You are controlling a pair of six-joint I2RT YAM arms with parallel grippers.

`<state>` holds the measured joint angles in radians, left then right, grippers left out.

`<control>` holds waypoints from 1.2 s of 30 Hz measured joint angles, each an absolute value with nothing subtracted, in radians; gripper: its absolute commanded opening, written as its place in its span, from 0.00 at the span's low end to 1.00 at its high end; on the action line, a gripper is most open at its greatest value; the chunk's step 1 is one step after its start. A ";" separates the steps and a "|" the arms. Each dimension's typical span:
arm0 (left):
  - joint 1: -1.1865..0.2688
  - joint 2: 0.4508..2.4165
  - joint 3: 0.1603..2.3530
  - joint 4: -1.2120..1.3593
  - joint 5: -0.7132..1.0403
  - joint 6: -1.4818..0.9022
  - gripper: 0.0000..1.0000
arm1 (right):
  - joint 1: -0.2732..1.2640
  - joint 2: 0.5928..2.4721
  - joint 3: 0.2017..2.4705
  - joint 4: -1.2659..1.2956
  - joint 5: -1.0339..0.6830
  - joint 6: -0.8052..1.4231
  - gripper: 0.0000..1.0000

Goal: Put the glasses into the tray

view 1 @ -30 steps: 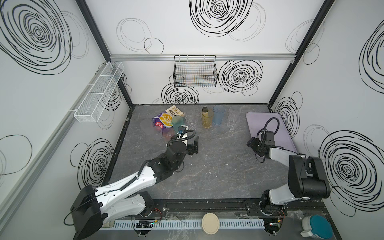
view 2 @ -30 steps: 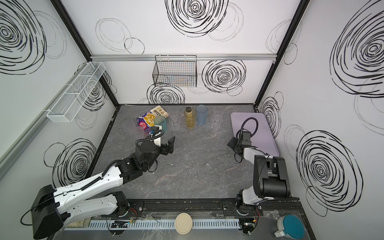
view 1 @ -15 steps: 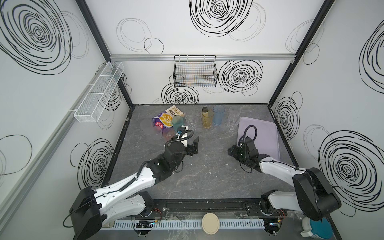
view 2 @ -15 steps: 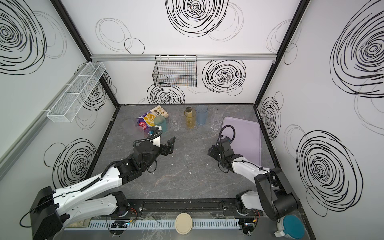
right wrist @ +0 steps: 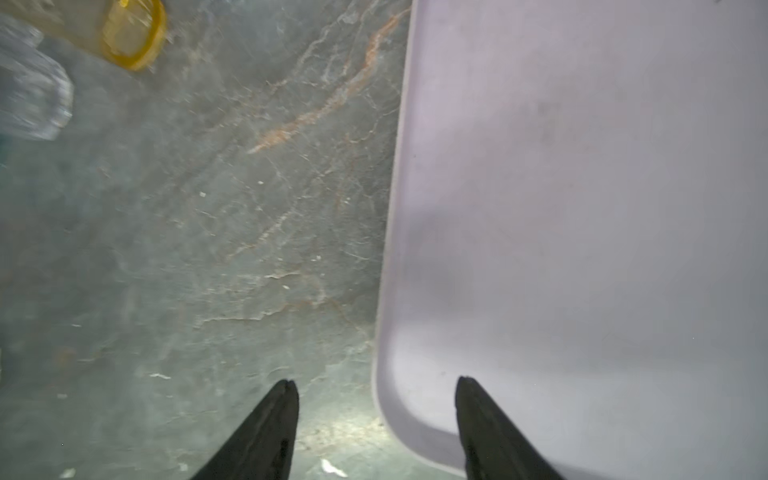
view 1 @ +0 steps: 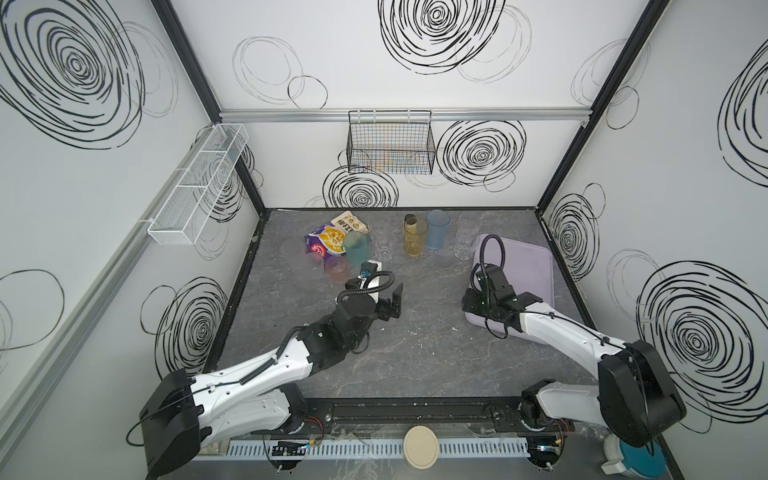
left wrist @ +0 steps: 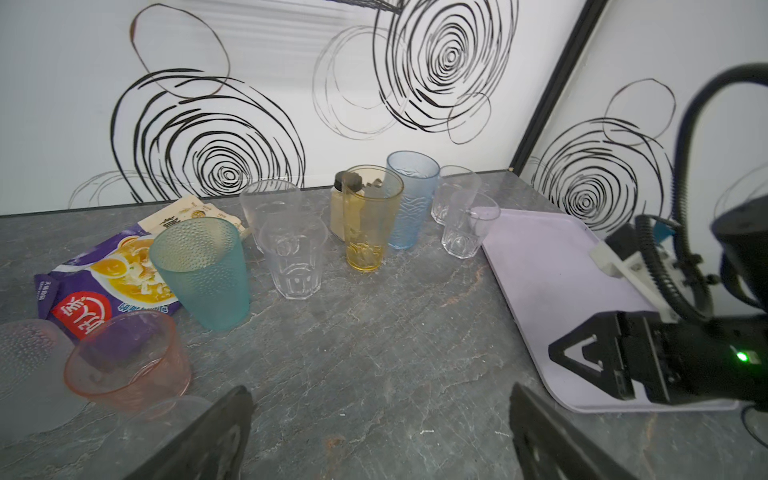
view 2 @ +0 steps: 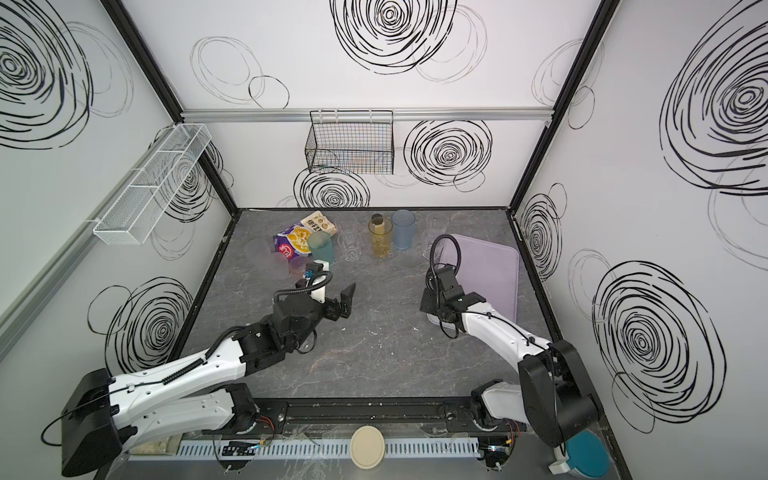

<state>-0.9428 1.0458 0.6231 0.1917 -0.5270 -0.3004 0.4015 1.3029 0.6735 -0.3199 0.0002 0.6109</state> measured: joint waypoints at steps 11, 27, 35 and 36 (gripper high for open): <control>-0.996 1.073 0.599 0.217 -0.579 -0.276 1.00 | 0.501 1.436 0.675 -0.355 0.015 0.559 0.31; -0.991 1.069 0.572 0.235 -0.609 -0.270 1.00 | 0.537 1.480 0.673 -0.222 -0.086 0.642 0.00; -0.972 1.026 0.567 0.227 -0.624 -0.270 0.99 | 0.536 1.538 0.662 -0.025 -0.222 0.793 0.00; -0.970 1.020 0.567 0.224 -0.625 -0.270 0.99 | 0.537 1.549 0.662 0.006 -0.239 0.820 0.00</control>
<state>-0.9703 1.0203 0.5671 0.2241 -0.6254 -0.2699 0.5373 1.5494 0.6624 0.0055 -0.2394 0.8196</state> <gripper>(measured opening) 0.994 0.083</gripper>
